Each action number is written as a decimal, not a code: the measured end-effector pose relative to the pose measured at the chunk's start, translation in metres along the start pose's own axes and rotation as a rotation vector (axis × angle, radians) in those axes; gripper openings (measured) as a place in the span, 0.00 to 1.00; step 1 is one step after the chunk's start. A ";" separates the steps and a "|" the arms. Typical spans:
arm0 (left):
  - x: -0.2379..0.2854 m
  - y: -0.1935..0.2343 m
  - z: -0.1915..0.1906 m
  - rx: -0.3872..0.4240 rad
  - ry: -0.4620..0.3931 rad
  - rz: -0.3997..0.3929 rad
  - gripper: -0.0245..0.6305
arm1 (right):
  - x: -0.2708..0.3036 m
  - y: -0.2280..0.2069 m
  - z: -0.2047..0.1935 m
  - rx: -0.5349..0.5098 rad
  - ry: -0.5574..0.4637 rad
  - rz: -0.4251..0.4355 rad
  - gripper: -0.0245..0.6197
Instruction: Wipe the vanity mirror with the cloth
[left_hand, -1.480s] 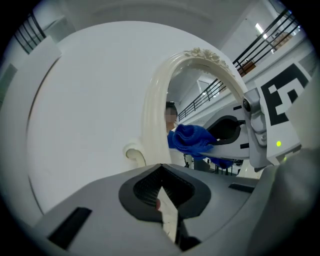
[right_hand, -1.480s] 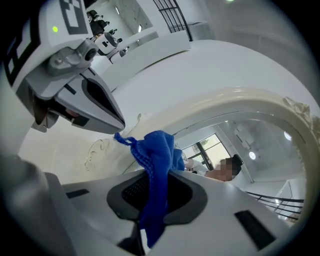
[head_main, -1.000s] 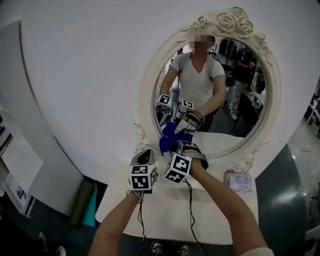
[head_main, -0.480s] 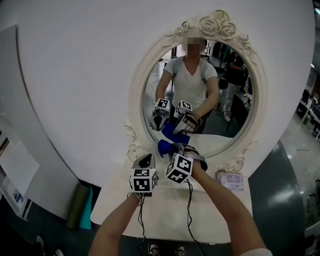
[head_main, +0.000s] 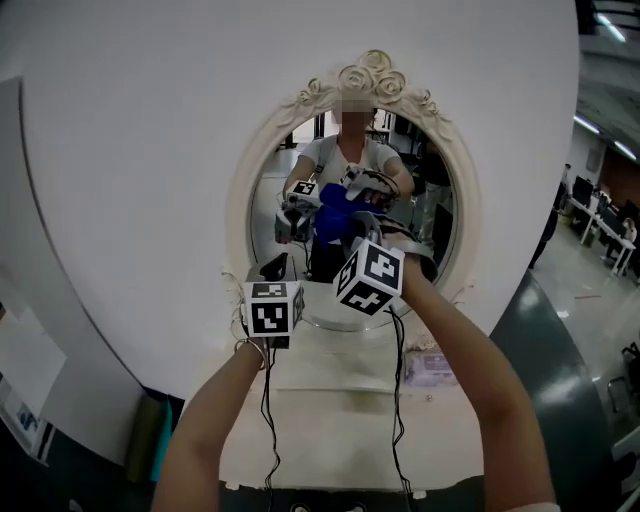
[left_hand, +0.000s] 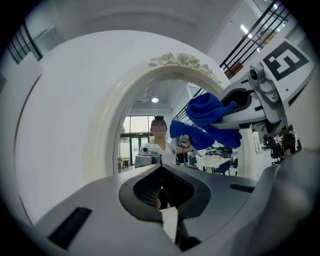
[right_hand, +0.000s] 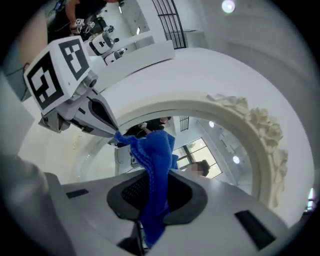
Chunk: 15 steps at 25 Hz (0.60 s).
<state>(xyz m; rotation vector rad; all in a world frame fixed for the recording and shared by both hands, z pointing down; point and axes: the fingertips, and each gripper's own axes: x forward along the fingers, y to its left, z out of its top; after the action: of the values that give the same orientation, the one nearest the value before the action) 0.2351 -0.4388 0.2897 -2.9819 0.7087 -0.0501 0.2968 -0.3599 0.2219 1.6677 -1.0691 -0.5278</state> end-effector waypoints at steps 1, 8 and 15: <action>0.002 -0.002 0.017 0.008 -0.018 -0.002 0.04 | -0.006 -0.021 0.004 -0.024 0.000 -0.032 0.14; 0.010 -0.021 0.146 0.081 -0.156 -0.031 0.04 | -0.036 -0.146 0.023 -0.166 0.041 -0.237 0.14; 0.011 -0.022 0.219 0.109 -0.228 -0.031 0.04 | -0.036 -0.183 0.033 -0.270 0.102 -0.276 0.14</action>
<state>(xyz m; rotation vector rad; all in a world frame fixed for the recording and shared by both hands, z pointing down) 0.2655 -0.4093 0.0736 -2.8328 0.6115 0.2380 0.3247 -0.3350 0.0358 1.5892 -0.6641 -0.7240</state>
